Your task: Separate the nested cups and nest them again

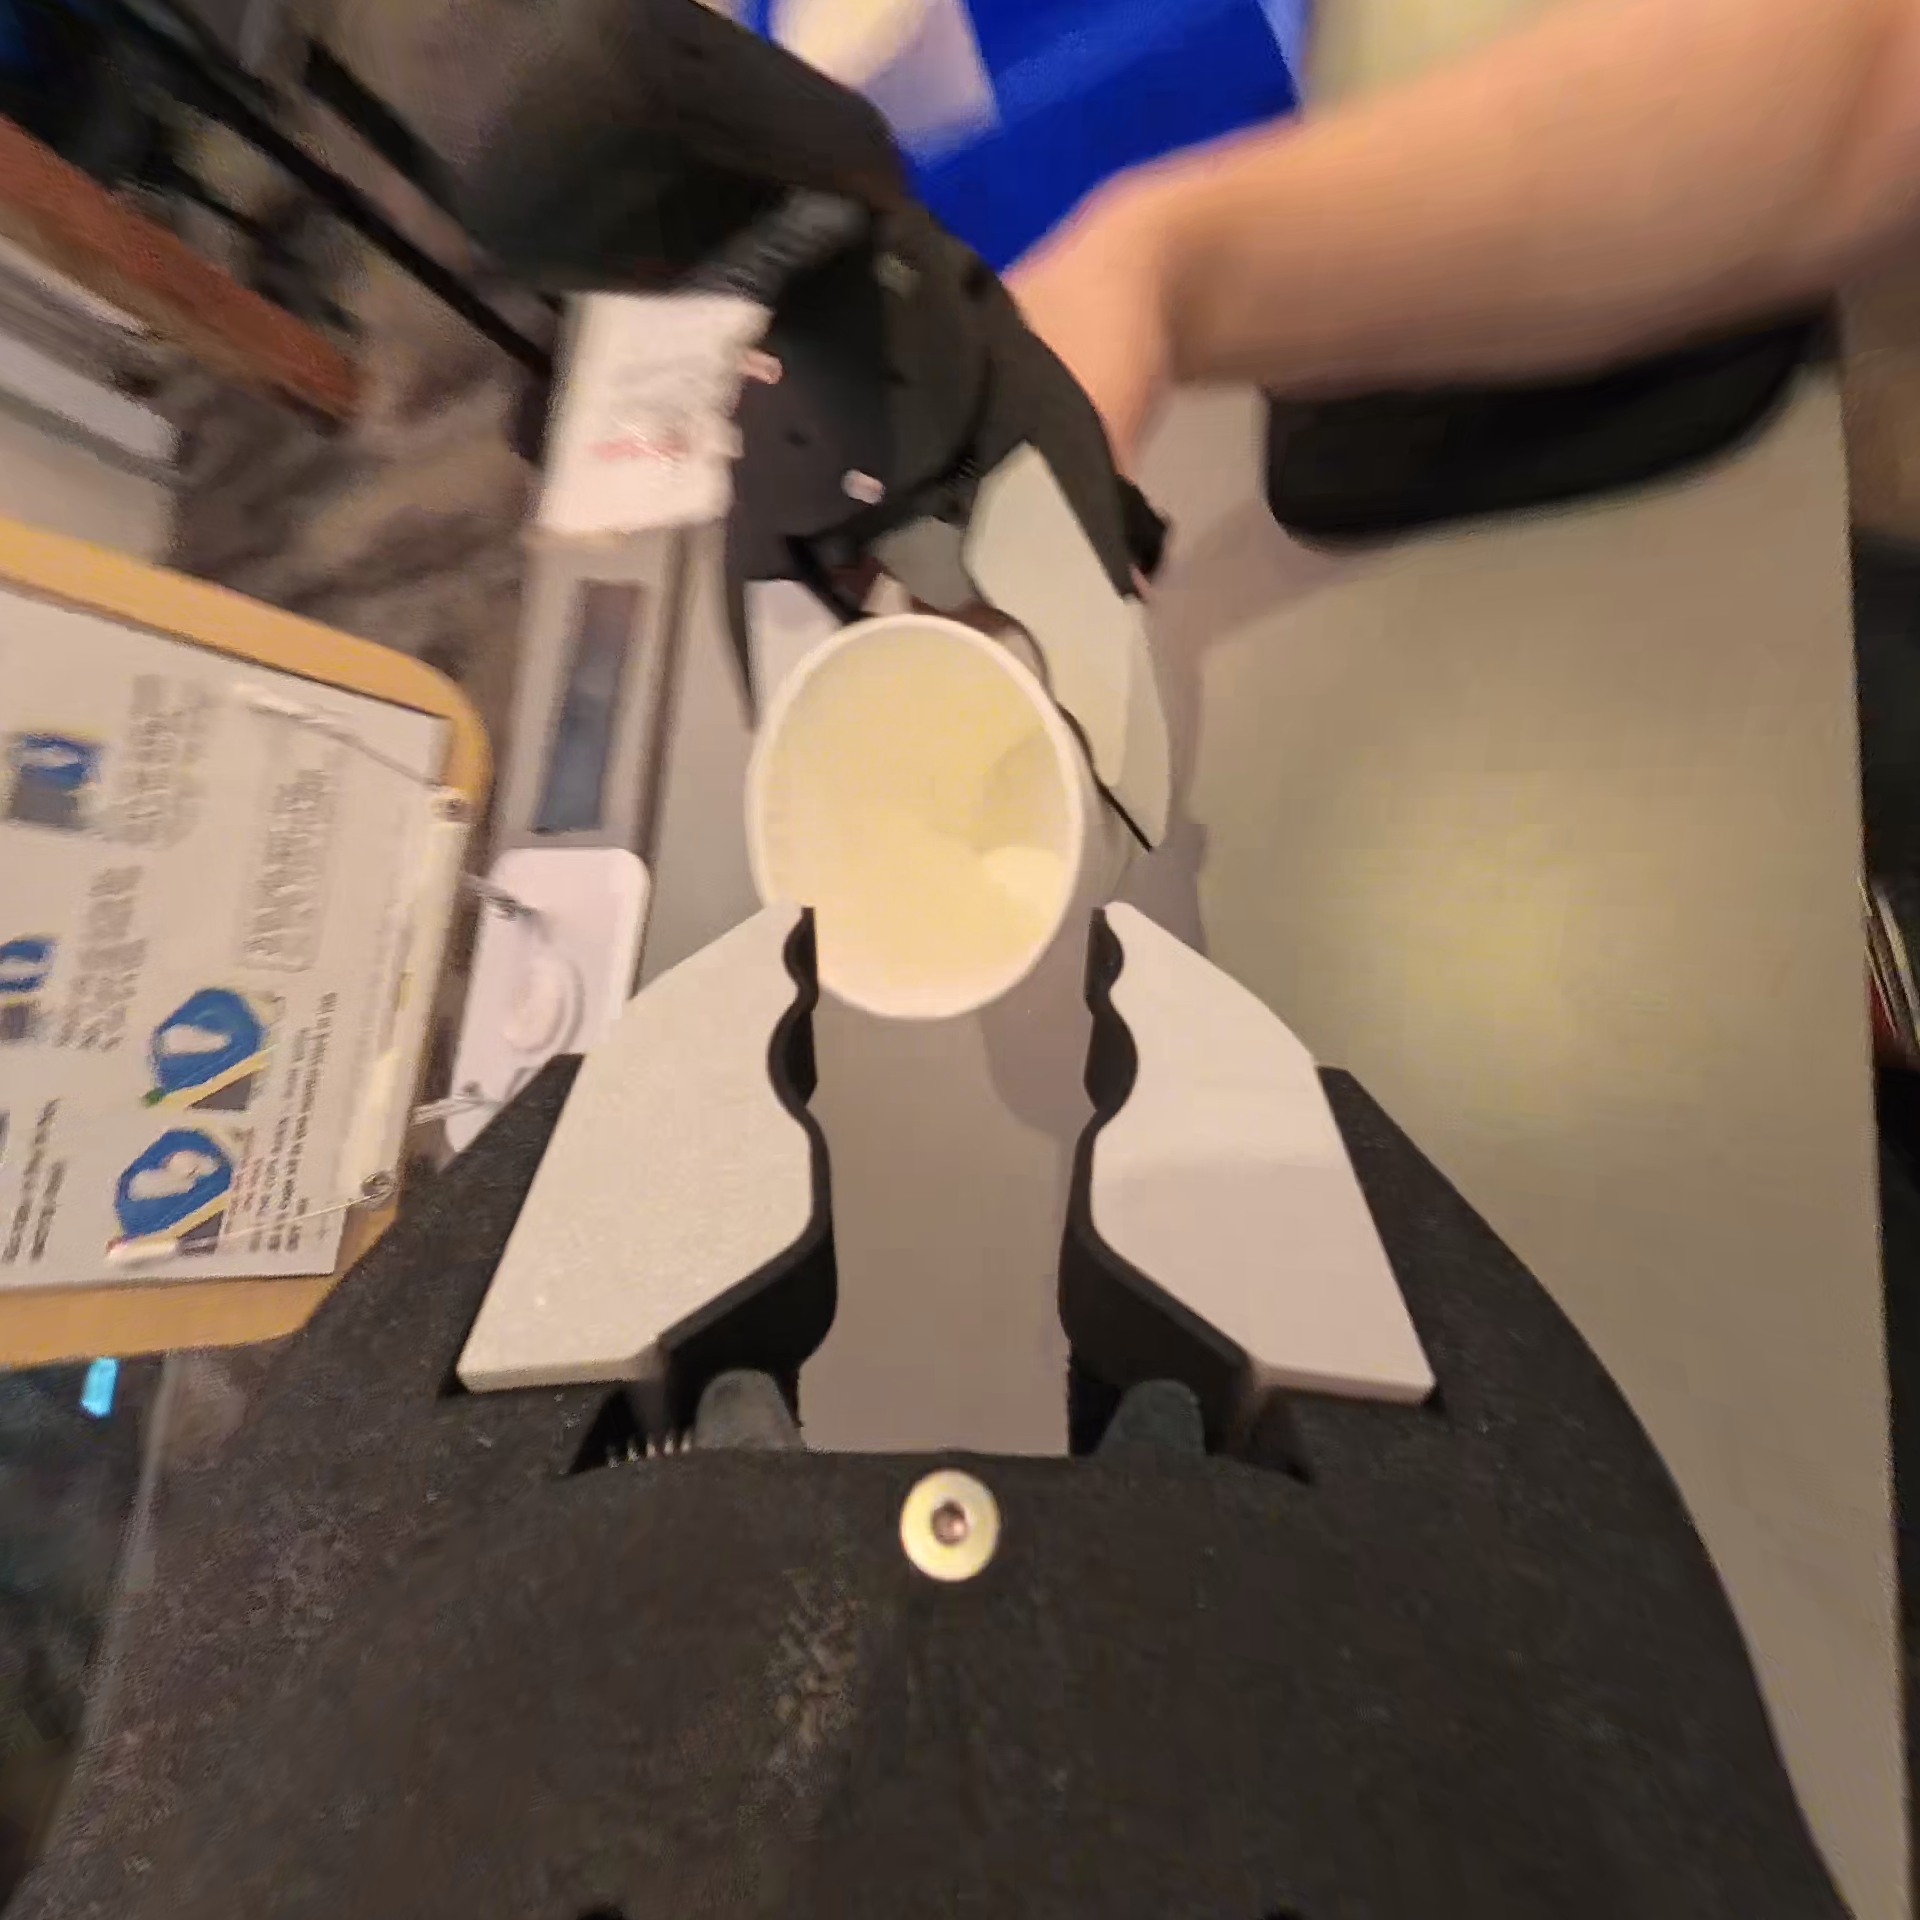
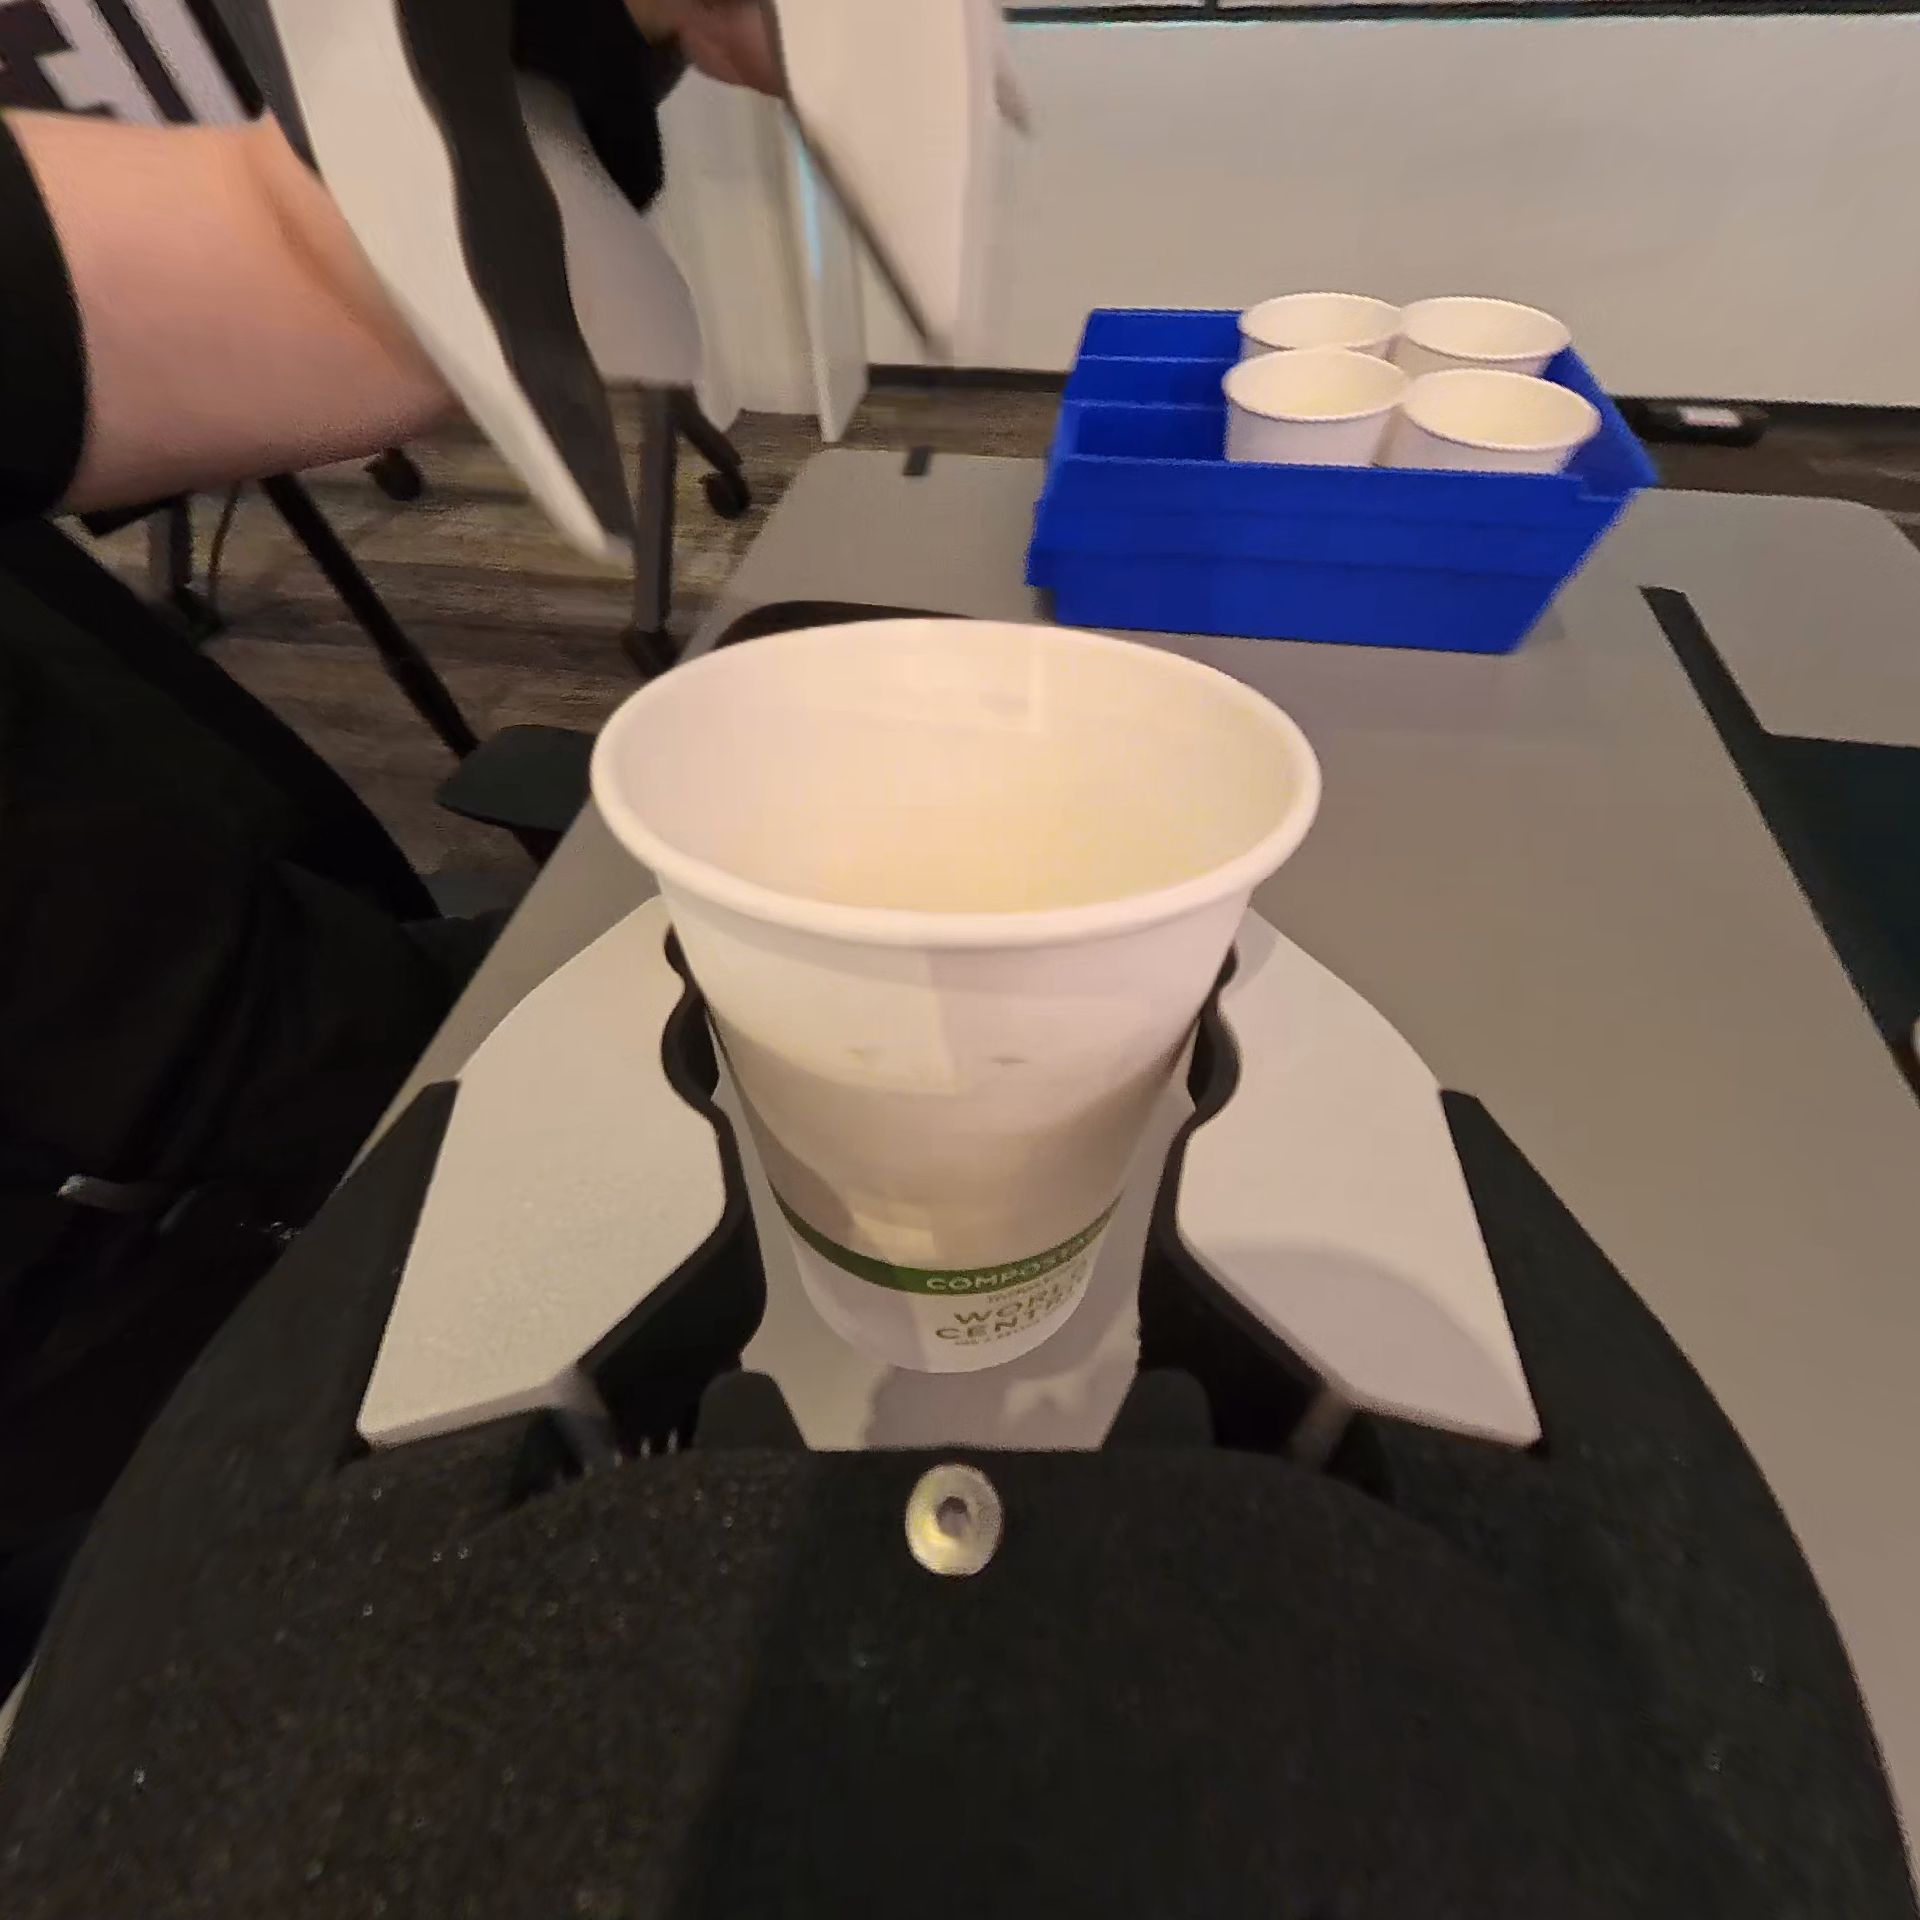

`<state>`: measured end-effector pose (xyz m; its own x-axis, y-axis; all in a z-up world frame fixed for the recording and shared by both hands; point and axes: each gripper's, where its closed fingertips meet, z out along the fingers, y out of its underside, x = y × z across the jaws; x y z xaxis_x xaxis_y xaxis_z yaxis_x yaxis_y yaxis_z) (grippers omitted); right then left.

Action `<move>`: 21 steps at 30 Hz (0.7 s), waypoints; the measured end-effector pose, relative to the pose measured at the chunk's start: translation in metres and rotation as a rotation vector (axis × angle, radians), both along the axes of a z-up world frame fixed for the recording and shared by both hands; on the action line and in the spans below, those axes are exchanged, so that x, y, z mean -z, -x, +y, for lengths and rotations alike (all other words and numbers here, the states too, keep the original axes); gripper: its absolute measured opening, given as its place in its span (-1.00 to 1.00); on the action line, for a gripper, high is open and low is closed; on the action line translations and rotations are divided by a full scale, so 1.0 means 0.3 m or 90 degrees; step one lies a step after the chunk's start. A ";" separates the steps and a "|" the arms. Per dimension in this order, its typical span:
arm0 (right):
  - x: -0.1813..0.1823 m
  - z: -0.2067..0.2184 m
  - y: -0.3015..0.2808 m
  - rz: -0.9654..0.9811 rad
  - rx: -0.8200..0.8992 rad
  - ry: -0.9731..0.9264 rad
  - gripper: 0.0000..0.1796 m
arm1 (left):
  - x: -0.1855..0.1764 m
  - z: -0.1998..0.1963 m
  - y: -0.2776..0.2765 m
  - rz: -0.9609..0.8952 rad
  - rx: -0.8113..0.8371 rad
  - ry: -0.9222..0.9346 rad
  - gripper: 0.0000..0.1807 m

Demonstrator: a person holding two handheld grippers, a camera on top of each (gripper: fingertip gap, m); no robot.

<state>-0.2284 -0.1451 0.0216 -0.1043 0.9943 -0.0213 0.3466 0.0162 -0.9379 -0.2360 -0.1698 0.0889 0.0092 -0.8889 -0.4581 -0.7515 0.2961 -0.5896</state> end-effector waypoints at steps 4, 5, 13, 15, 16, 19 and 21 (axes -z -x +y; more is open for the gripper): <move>-0.054 0.140 -0.147 0.030 0.110 -0.007 0.00 | -0.075 0.083 0.077 -0.282 -0.119 0.061 -0.46; -0.094 0.177 -0.208 0.047 0.150 -0.021 0.00 | -0.054 0.100 0.110 -0.311 -0.152 0.081 -0.41; -0.347 0.388 -1.202 0.233 0.784 -0.203 0.00 | 0.207 0.046 0.236 -0.309 -0.235 0.127 -0.35; -0.302 0.367 -1.374 0.246 0.854 -0.190 0.00 | 0.230 0.014 0.229 -0.300 -0.225 0.125 -0.35; -0.283 0.358 -1.436 0.255 0.878 -0.188 -0.01 | 0.237 -0.004 0.220 -0.299 -0.216 0.128 -0.35; -0.215 0.354 -1.543 0.265 0.919 -0.165 -0.01 | 0.246 -0.040 0.200 -0.288 -0.200 0.123 -0.35; -0.170 0.368 -1.576 0.252 0.939 -0.158 0.00 | 0.244 -0.057 0.190 -0.284 -0.192 0.114 -0.36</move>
